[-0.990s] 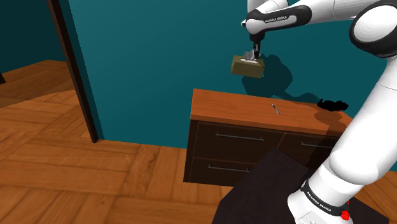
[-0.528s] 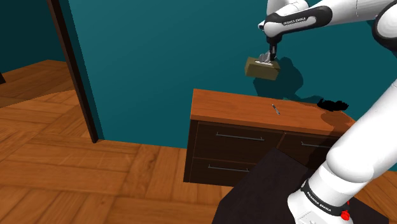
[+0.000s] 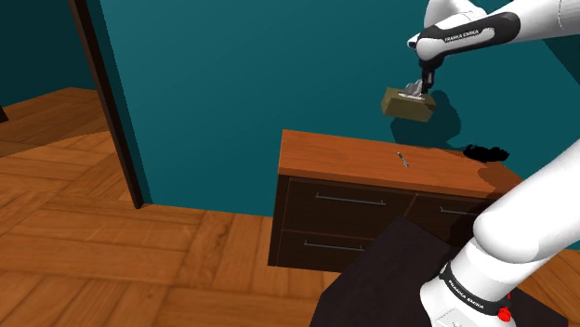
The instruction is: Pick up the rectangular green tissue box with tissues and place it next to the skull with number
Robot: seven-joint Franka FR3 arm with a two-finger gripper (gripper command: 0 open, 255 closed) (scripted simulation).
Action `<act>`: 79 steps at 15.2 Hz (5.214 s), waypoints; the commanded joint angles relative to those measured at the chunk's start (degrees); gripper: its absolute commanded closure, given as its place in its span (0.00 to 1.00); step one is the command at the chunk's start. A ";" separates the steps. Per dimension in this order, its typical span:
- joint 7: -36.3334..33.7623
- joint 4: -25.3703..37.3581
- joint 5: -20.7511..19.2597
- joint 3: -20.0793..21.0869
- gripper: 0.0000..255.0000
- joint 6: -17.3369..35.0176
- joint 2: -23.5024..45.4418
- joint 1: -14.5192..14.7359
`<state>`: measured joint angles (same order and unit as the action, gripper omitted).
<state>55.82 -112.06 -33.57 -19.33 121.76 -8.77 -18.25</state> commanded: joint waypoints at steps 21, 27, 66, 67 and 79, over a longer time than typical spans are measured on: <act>33.78 0.48 11.52 -22.25 1.00 14.28 1.22 -9.00; 48.72 5.97 24.46 -29.23 1.00 16.59 8.40 -11.24; 77.79 1.45 58.64 -22.33 1.00 35.91 28.81 -27.37; 78.28 1.22 59.28 -21.81 1.00 36.49 29.19 -27.77; 82.59 -0.07 64.78 -16.79 1.00 41.22 32.56 -31.62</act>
<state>138.36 -112.14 31.15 -36.17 162.93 23.77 -49.82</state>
